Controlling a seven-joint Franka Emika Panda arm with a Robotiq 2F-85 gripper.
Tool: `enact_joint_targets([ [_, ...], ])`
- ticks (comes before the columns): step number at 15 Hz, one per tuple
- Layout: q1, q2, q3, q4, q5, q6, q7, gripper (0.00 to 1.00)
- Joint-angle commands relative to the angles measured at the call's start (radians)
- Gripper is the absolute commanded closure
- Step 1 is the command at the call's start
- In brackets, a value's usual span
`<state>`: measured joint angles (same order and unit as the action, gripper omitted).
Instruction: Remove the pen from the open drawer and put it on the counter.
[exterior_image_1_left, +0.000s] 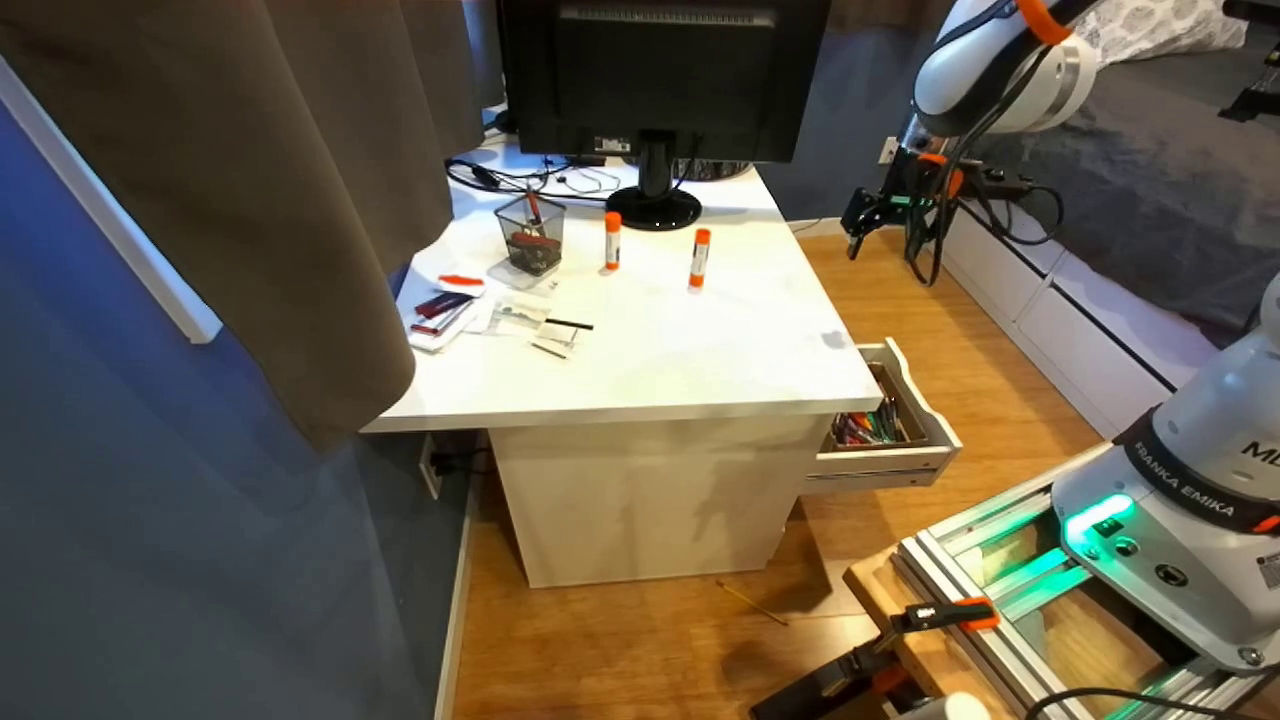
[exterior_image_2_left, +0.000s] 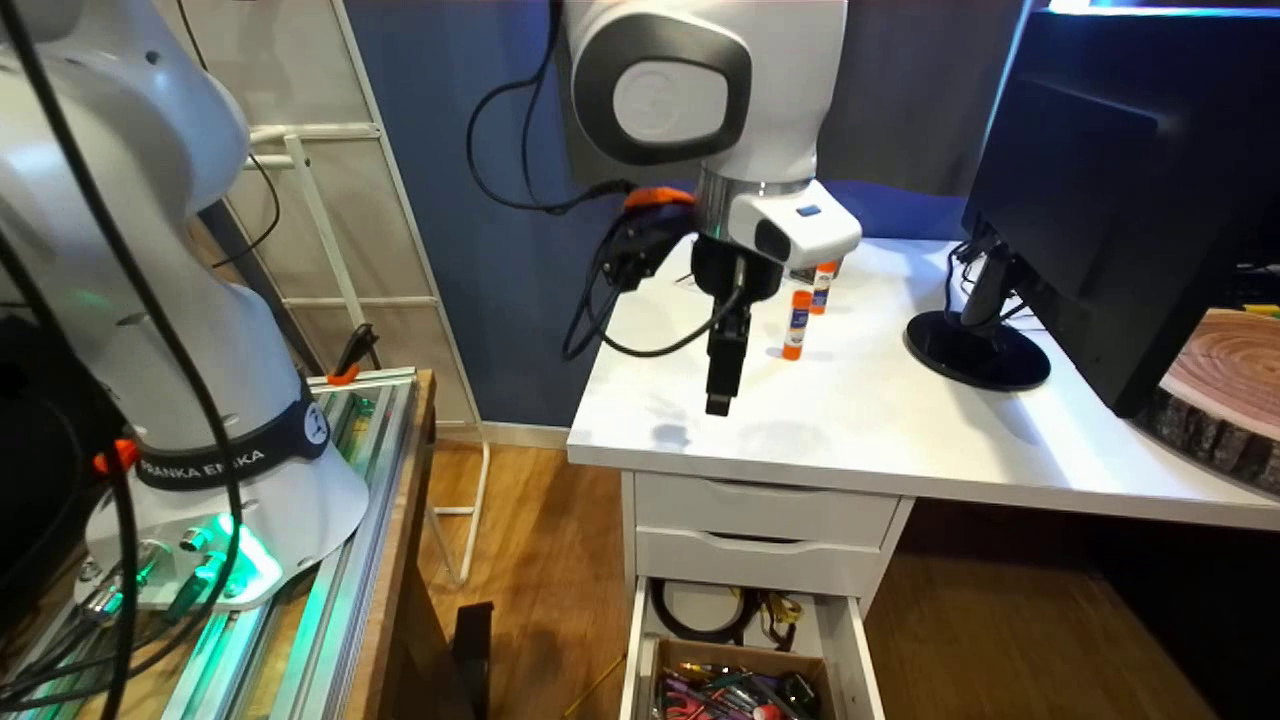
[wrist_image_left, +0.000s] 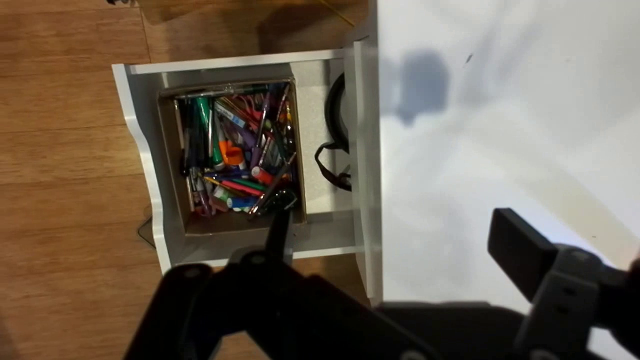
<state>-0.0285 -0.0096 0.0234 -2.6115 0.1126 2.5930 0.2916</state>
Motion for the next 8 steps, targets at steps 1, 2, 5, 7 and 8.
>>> enact_joint_targets([
  [1, -0.013, 0.214, -0.036, 0.073, 0.024, 0.086, -0.074, 0.0],
  [2, -0.021, 0.264, -0.05, 0.082, 0.018, 0.115, -0.085, 0.0],
  [5, -0.008, 0.256, -0.071, 0.056, 0.006, 0.129, -0.063, 0.0],
  [7, -0.018, 0.312, -0.084, 0.077, 0.007, 0.152, -0.076, 0.0],
  [8, -0.018, 0.322, -0.084, 0.085, 0.007, 0.152, -0.076, 0.0],
])
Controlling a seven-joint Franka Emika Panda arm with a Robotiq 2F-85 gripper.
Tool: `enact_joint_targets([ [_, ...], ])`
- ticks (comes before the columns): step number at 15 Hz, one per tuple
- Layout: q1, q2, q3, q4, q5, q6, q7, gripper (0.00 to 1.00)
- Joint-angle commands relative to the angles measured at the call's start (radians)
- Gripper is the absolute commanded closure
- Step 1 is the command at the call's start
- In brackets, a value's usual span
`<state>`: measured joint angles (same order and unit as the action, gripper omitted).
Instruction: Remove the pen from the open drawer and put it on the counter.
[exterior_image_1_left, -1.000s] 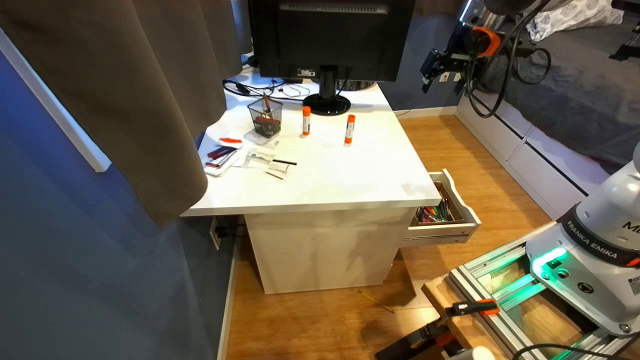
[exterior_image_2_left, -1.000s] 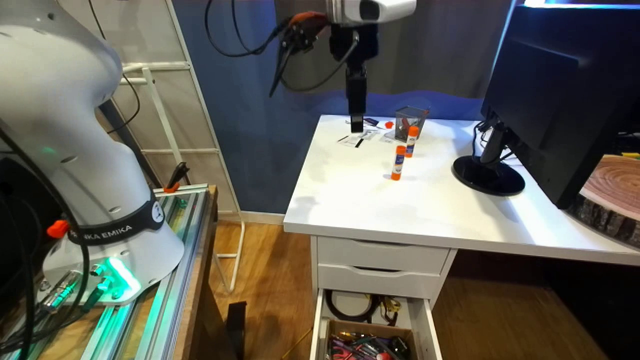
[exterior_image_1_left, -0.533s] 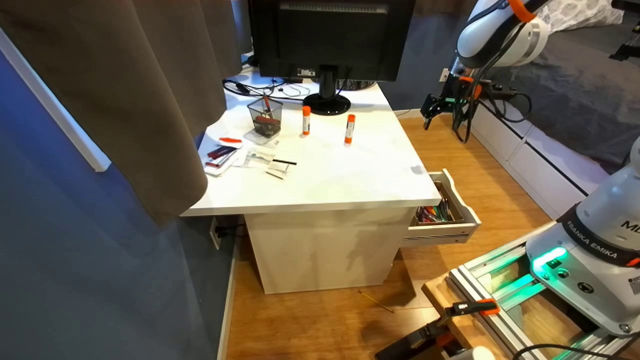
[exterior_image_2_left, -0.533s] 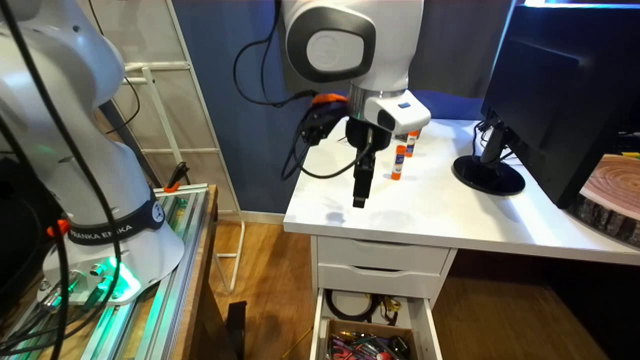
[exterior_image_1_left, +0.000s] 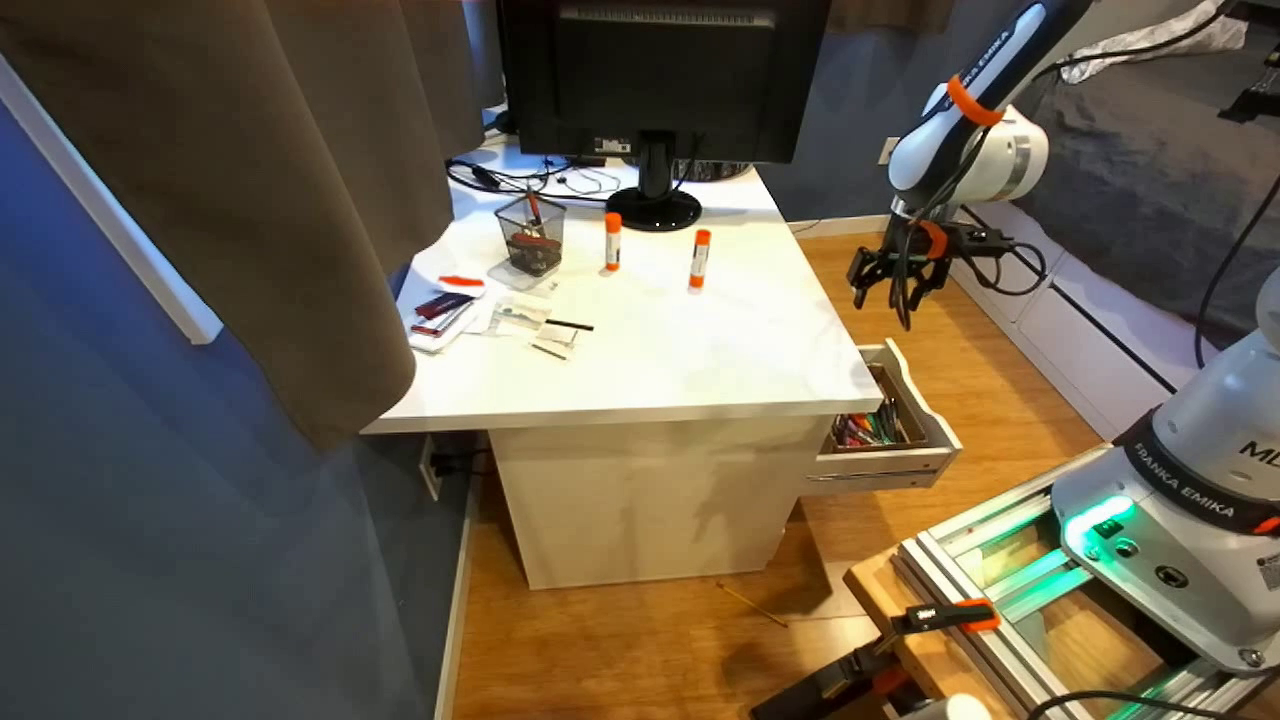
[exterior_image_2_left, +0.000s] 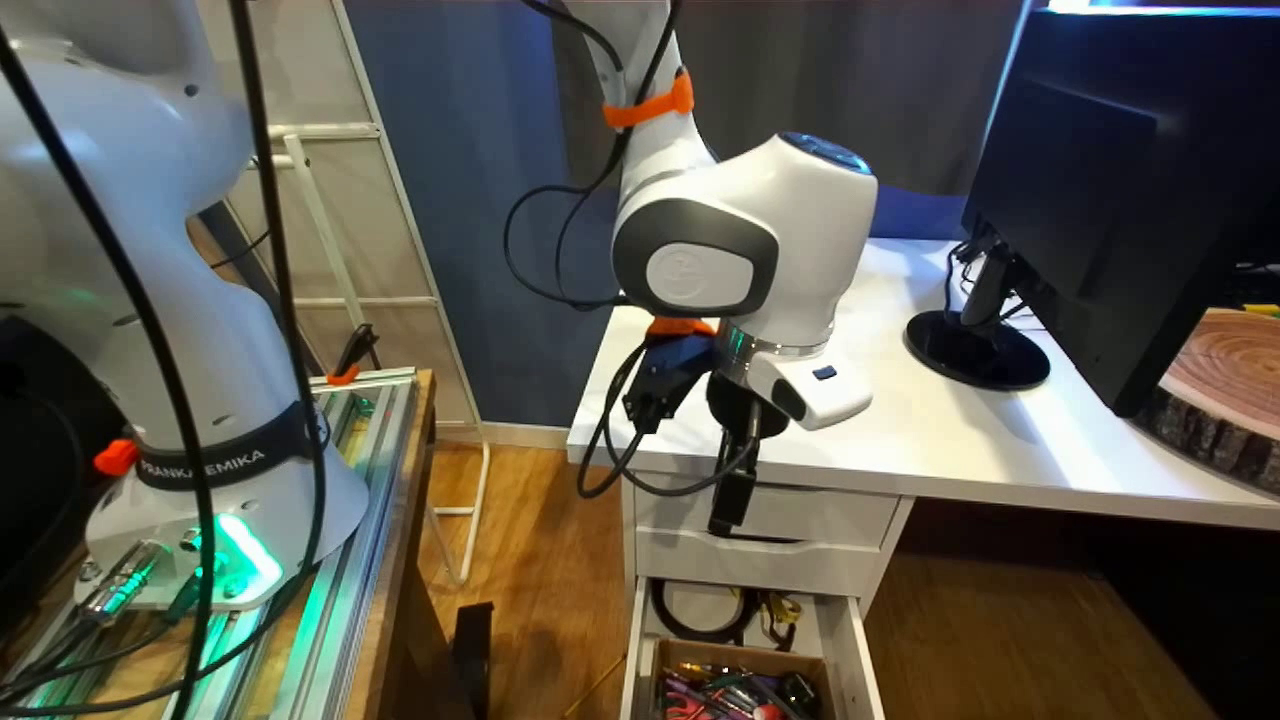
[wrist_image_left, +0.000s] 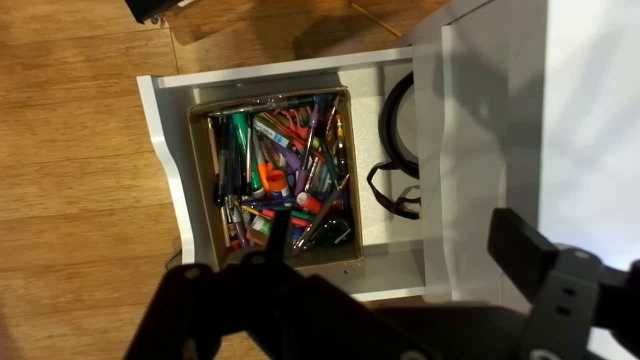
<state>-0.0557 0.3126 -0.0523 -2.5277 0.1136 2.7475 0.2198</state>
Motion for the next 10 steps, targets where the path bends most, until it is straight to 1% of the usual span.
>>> enact_joint_targets([
  [1, 0.01, 0.0, -0.008, 0.005, 0.006, -0.002, -0.005, 0.0],
  [5, 0.01, -0.001, -0.008, 0.008, 0.006, -0.002, -0.004, 0.0],
  [6, 0.002, 0.018, -0.01, 0.024, 0.009, 0.007, -0.014, 0.0],
  [8, -0.034, 0.085, -0.012, 0.072, 0.022, -0.005, -0.056, 0.0],
  [9, -0.045, 0.112, -0.022, 0.081, 0.01, 0.006, -0.079, 0.0],
  [10, -0.086, 0.149, -0.003, 0.102, 0.036, 0.001, -0.14, 0.0],
])
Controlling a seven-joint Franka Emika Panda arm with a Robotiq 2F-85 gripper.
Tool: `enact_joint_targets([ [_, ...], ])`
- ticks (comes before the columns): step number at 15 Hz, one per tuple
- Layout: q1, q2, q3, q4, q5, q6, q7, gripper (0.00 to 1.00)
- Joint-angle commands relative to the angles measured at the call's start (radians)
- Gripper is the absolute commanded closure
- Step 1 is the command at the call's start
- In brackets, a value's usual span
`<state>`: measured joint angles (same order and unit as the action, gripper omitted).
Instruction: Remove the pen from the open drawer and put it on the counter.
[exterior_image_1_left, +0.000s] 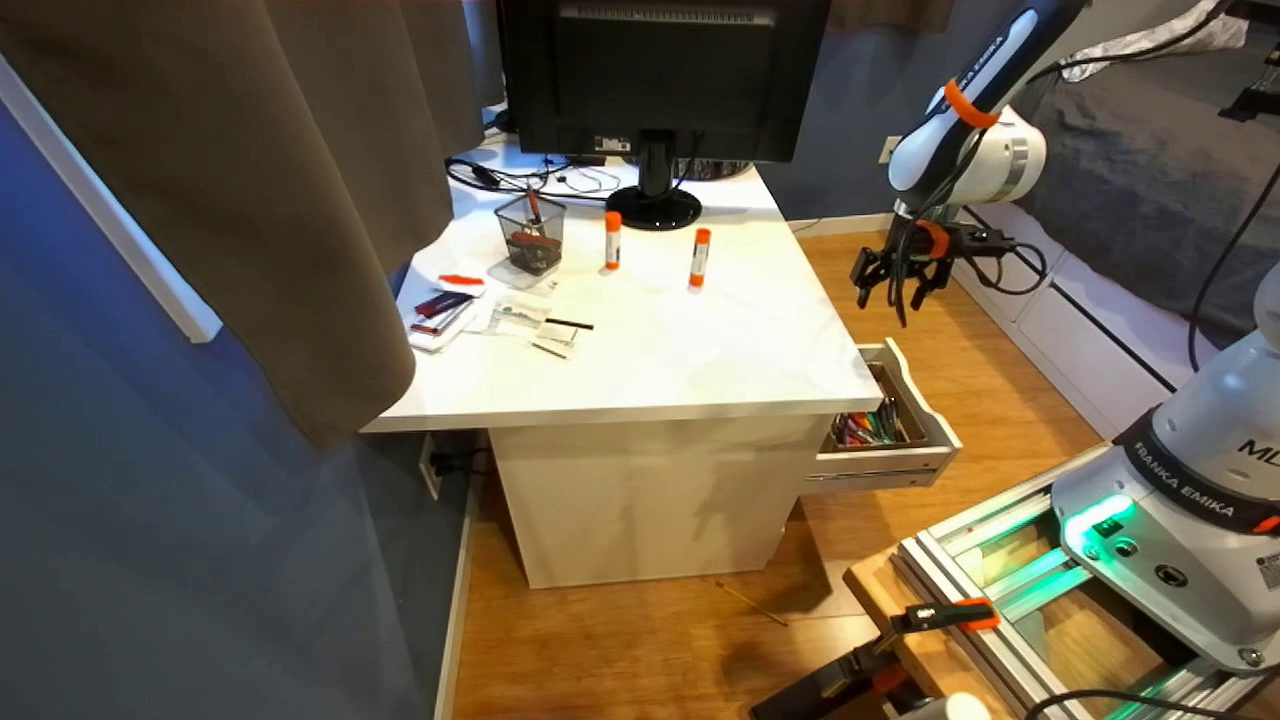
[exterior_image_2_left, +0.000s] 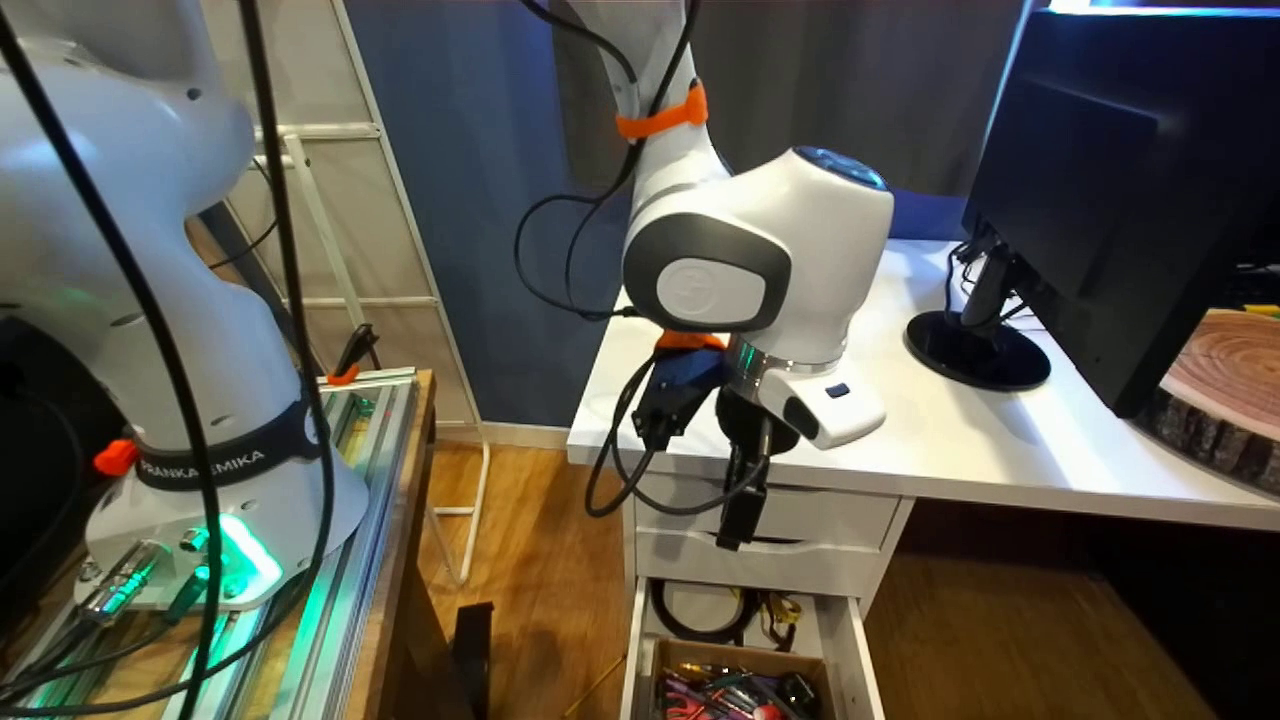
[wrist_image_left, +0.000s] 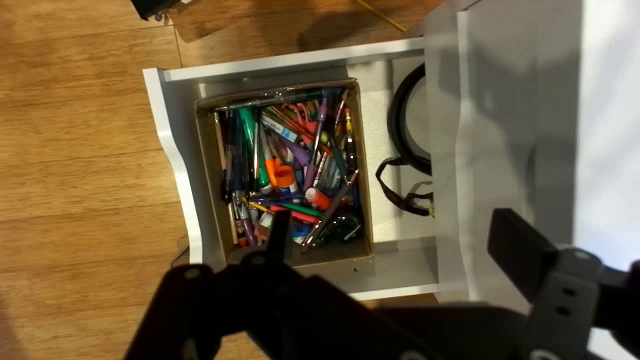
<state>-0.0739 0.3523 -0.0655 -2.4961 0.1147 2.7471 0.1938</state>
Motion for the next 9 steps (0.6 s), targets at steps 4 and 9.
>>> enact_joint_targets([
  [4, -0.202, 0.29, 0.038, 0.197, 0.045, -0.02, -0.264, 0.0],
  [9, -0.318, 0.526, 0.102, 0.416, 0.054, -0.134, -0.356, 0.0],
])
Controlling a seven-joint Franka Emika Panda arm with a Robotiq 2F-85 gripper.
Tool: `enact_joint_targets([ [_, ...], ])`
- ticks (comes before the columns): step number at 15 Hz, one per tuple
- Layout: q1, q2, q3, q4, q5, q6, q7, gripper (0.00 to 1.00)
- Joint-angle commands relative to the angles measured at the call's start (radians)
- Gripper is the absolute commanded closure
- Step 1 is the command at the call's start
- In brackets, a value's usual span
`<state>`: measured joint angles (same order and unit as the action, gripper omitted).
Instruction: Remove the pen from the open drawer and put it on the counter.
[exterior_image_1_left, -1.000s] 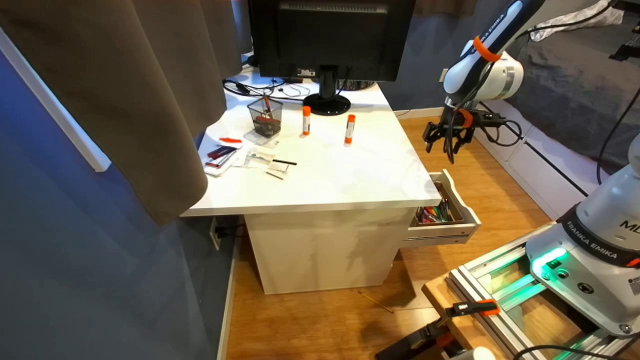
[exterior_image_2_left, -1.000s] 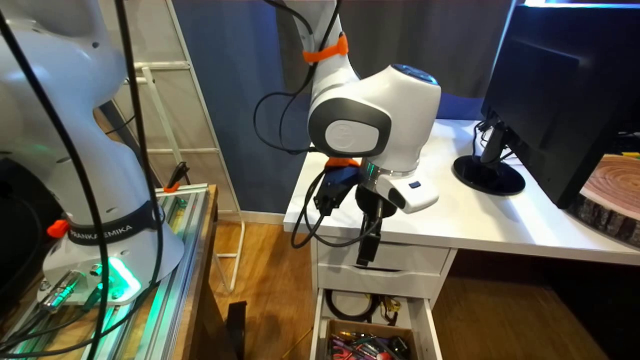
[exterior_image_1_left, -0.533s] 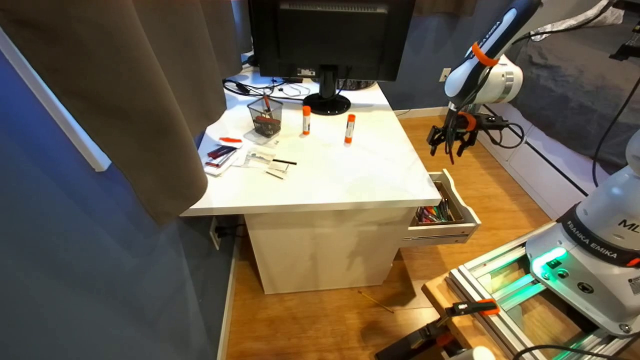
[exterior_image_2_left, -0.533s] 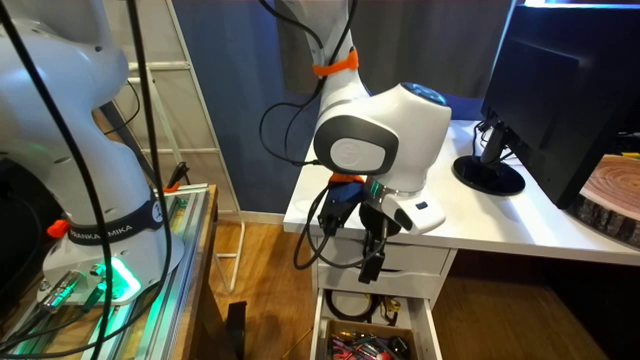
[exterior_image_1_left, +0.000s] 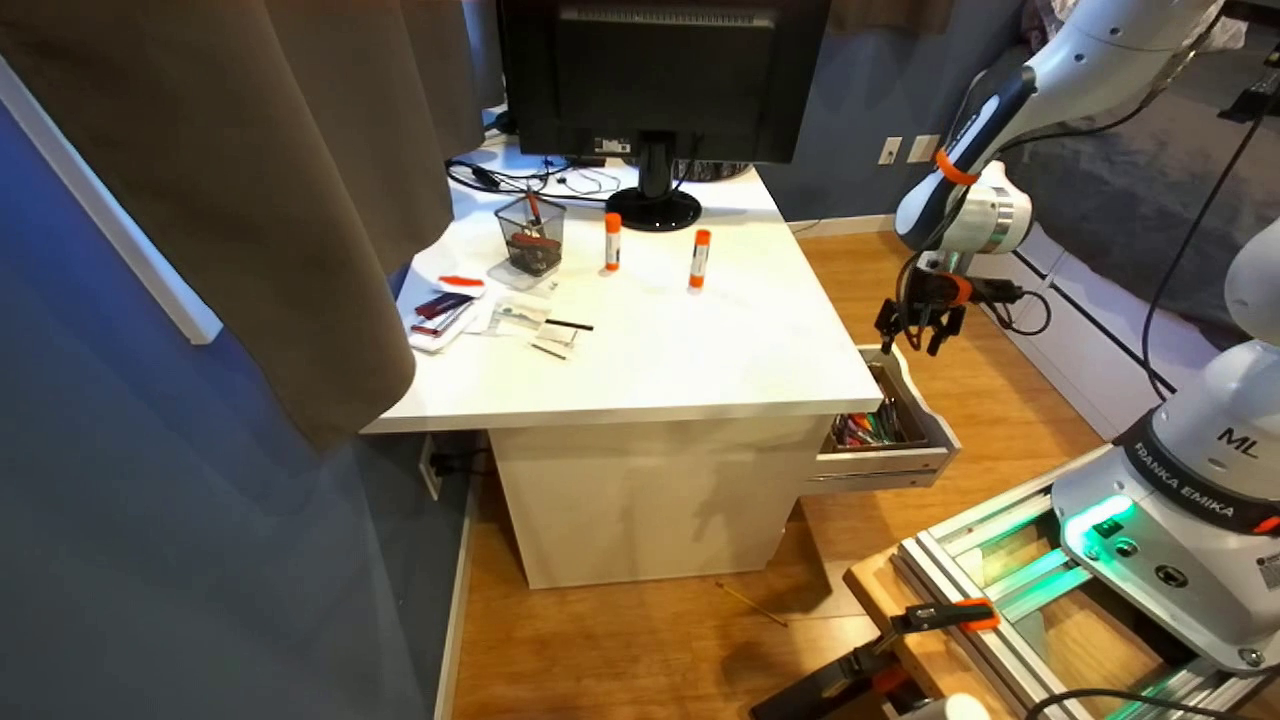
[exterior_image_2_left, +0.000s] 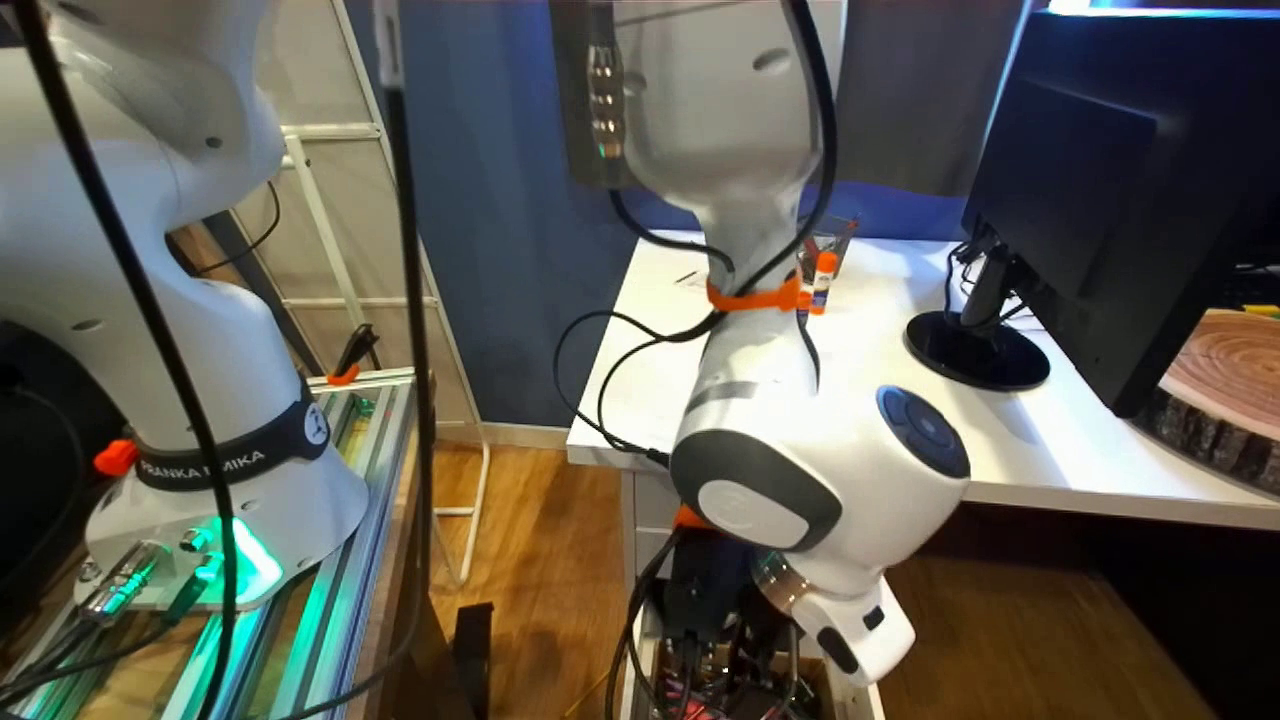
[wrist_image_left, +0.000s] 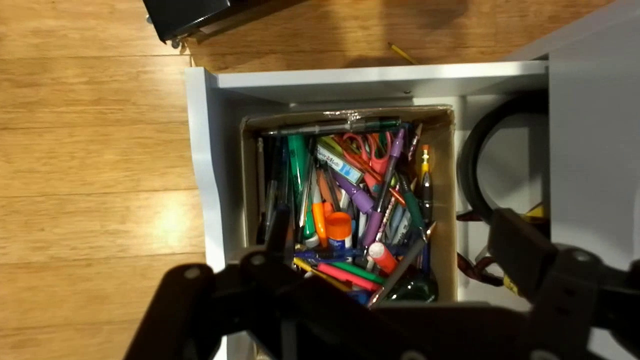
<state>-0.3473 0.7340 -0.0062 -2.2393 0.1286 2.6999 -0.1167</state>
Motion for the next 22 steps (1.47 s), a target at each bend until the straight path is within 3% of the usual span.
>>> enact_joint_targets([
  [1, -0.049, 0.184, 0.049, 0.2, 0.042, -0.108, -0.044, 0.0],
  [9, -0.047, 0.474, 0.053, 0.524, 0.113, -0.251, 0.039, 0.0],
  [10, -0.026, 0.397, 0.038, 0.424, 0.092, -0.199, 0.014, 0.0],
  [17, -0.024, 0.415, 0.035, 0.446, 0.092, -0.203, 0.015, 0.0],
  [22, -0.027, 0.53, 0.035, 0.573, 0.097, -0.227, 0.029, 0.0],
])
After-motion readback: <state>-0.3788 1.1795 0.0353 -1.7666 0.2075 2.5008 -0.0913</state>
